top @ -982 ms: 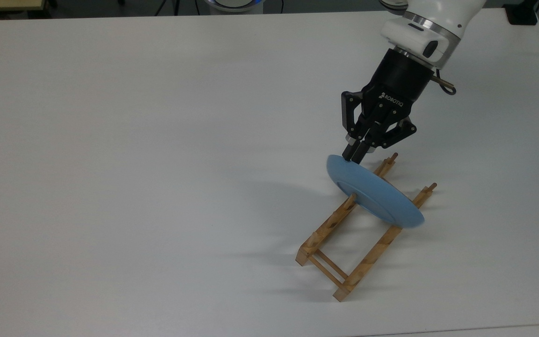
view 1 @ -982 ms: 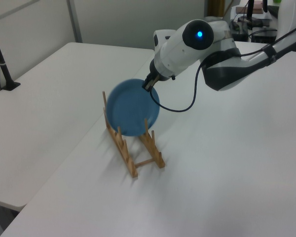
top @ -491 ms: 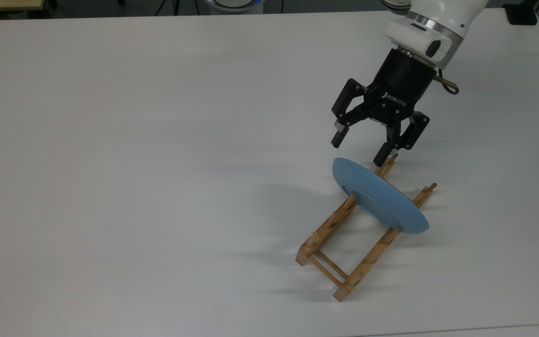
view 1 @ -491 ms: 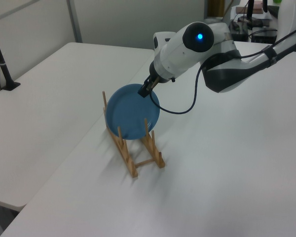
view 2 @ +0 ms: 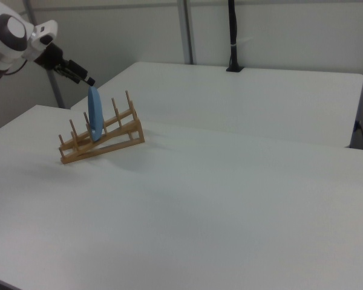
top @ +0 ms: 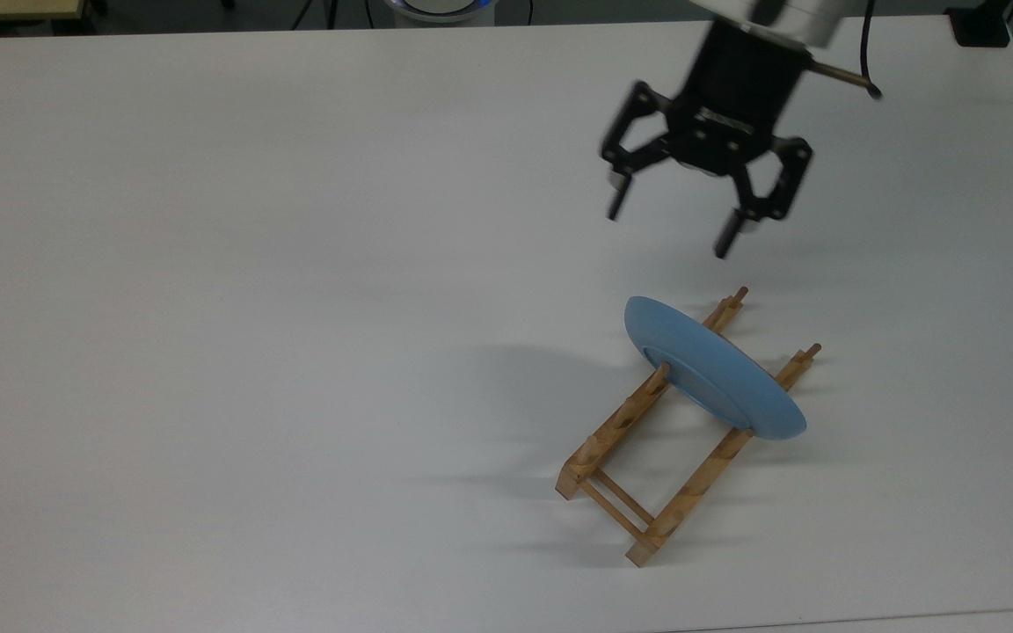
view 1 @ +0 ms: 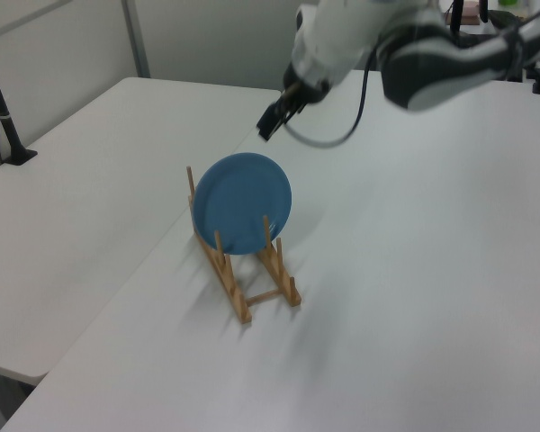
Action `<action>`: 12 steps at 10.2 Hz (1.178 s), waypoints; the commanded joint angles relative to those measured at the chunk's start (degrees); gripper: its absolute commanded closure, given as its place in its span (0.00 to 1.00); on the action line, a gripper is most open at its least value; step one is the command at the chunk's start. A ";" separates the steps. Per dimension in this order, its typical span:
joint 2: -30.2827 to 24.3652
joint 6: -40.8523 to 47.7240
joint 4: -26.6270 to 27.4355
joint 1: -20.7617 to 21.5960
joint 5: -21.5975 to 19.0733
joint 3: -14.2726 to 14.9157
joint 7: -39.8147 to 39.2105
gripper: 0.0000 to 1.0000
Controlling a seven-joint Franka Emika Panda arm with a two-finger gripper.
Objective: Place plate in plate rack
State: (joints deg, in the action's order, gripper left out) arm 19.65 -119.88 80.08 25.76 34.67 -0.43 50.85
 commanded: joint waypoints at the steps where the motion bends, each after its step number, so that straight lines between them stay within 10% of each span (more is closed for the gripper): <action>1: -7.07 7.53 3.24 -6.75 -16.15 0.51 -15.27 0.00; 5: -17.61 23.61 11.04 -18.97 -28.59 0.60 -44.09 0.00; 12: -18.42 29.71 11.24 -24.79 -32.74 0.69 -45.93 0.00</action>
